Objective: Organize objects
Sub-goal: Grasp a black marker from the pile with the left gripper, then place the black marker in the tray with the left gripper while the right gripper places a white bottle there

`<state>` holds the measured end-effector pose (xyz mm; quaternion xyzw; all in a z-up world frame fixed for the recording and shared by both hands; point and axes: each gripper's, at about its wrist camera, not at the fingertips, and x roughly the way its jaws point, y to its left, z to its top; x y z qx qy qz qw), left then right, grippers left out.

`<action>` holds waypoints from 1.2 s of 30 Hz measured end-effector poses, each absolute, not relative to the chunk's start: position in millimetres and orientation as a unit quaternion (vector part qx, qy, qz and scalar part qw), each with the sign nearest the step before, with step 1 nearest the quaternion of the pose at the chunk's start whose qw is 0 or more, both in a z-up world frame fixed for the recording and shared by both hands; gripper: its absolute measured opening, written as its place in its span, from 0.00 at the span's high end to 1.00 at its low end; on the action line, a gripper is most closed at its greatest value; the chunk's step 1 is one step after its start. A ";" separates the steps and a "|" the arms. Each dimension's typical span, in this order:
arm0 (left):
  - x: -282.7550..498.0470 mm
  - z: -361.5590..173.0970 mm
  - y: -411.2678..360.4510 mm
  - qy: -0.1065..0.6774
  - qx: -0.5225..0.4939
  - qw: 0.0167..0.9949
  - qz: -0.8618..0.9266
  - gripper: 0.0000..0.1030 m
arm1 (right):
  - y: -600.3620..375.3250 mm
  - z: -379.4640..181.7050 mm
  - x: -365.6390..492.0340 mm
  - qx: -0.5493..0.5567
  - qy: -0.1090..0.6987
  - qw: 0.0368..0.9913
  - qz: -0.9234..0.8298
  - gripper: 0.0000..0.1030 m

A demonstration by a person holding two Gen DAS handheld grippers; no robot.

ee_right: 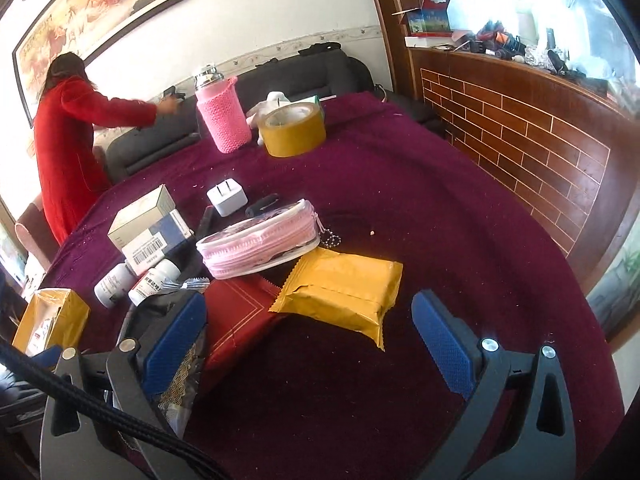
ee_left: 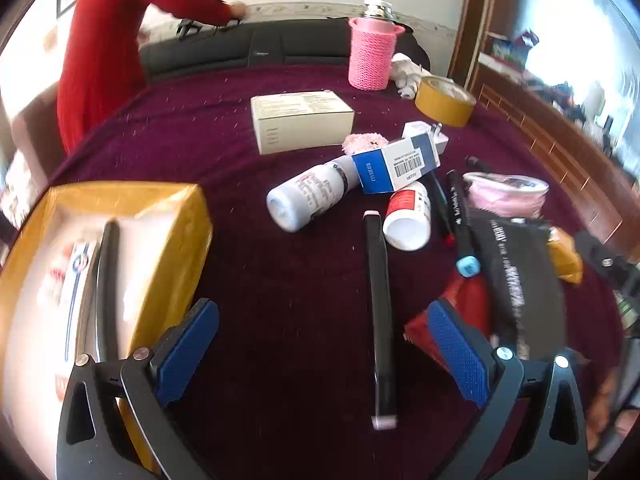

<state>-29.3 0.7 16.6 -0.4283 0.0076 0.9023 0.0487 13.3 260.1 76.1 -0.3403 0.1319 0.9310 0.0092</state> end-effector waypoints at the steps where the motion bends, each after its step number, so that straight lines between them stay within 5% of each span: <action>1: -32.3 15.0 4.9 0.022 -0.425 0.047 0.903 0.02 | 259.4 75.3 12.6 -0.343 0.131 0.008 0.930 0.00; 4: -43.5 9.3 13.0 0.051 -0.422 0.053 0.904 0.08 | 259.1 74.8 12.5 -0.342 0.133 0.005 0.930 0.00; 6: -52.1 3.1 14.6 0.068 -0.437 0.064 0.895 0.33 | 259.9 74.5 13.7 -0.339 0.135 0.005 0.931 0.00; 7: -55.5 -0.4 12.9 0.064 -0.449 0.076 0.888 0.63 | 260.1 74.3 13.9 -0.338 0.136 0.004 0.931 0.00; 8: -53.9 1.1 9.5 0.045 -0.446 0.088 0.890 0.77 | 260.3 73.8 13.6 -0.339 0.137 0.004 0.931 0.00; 10: -48.6 2.5 6.9 0.045 -0.451 0.077 0.888 0.86 | 260.4 72.7 12.6 -0.343 0.136 0.005 0.929 0.00; 15: -35.1 0.0 10.7 0.061 -0.441 0.073 0.892 0.84 | 259.8 70.6 11.1 -0.347 0.135 0.005 0.928 0.00; 17: -37.6 -0.7 16.2 0.081 -0.427 0.047 0.899 0.61 | 258.5 69.0 9.6 -0.352 0.130 0.007 0.927 0.00; 19: -38.5 -0.3 15.2 0.088 -0.426 0.016 0.900 0.50 | 258.3 67.2 8.5 -0.357 0.127 0.010 0.926 0.00; 21: -40.6 -0.4 7.9 0.064 -0.432 0.035 0.899 0.56 | 259.9 67.3 9.4 -0.354 0.128 0.015 0.926 0.00; 23: -39.6 1.8 -2.8 0.030 -0.441 0.057 0.895 0.89 | 262.1 67.8 10.4 -0.351 0.131 0.019 0.927 0.00; 36: 54.9 55.6 -64.4 -0.129 -0.394 0.165 0.895 0.89 | 291.7 74.5 20.7 -0.322 0.178 0.061 0.928 0.00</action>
